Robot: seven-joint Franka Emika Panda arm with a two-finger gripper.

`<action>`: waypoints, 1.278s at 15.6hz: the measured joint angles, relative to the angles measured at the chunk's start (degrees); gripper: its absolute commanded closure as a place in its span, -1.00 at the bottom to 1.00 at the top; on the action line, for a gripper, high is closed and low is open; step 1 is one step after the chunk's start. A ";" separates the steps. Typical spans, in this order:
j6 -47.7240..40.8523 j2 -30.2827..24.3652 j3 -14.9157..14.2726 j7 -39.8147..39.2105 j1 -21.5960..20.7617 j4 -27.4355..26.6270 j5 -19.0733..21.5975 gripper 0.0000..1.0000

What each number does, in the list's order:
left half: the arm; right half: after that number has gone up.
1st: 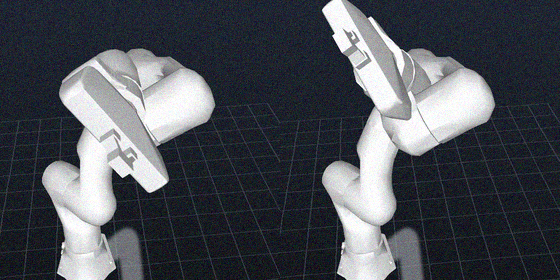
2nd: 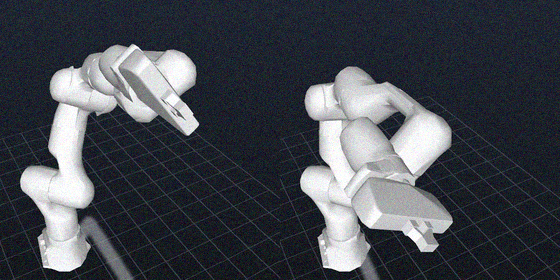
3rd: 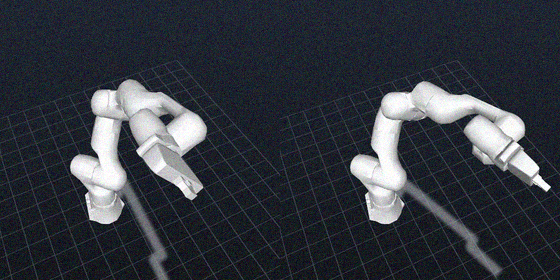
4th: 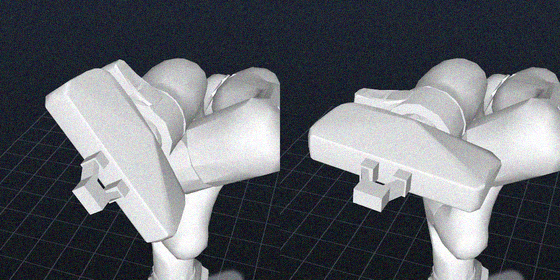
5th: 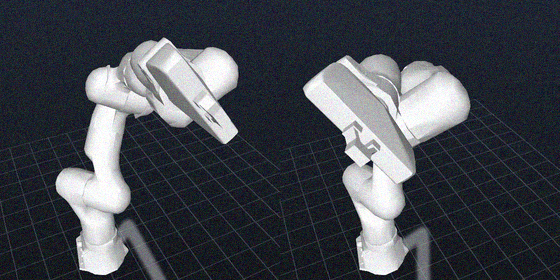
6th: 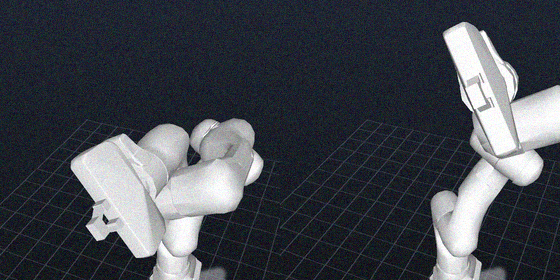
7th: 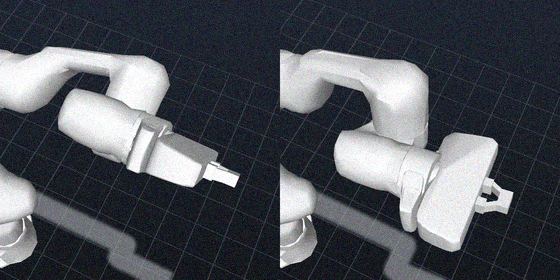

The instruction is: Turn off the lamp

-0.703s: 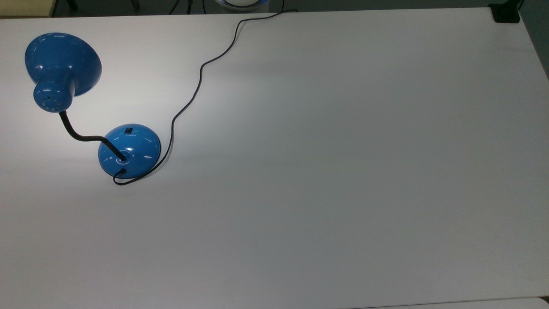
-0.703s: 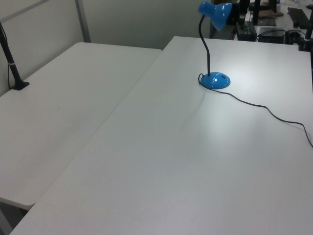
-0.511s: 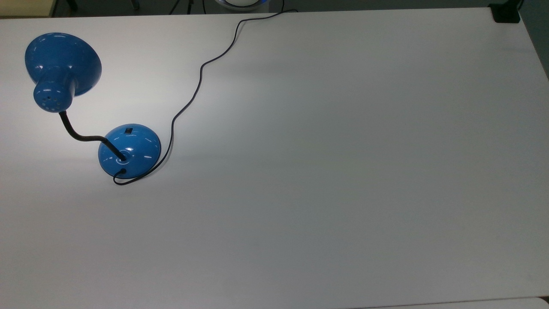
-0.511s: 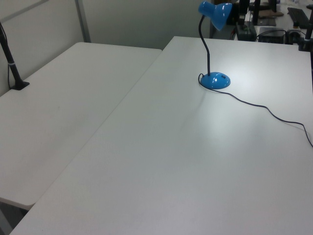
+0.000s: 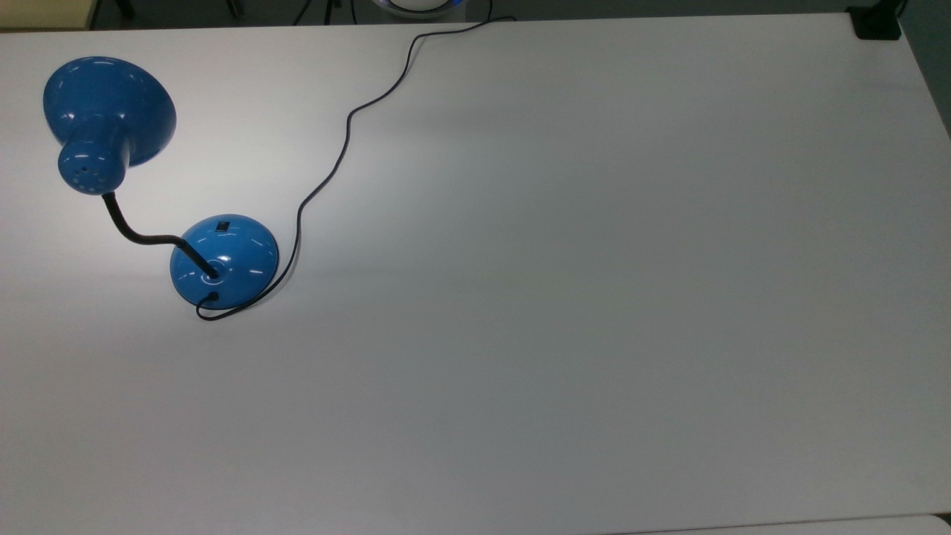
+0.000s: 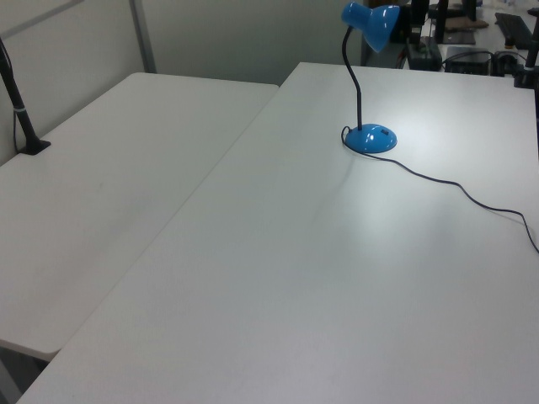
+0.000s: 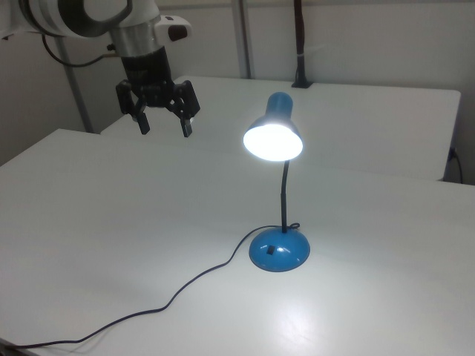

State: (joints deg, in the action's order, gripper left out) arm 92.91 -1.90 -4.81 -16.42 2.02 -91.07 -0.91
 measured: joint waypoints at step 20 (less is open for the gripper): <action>25.77 2.01 -0.52 -21.59 9.25 -24.92 -4.71 1.00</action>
State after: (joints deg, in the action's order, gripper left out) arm 118.68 0.10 -5.33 -38.00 11.28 -115.99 -5.62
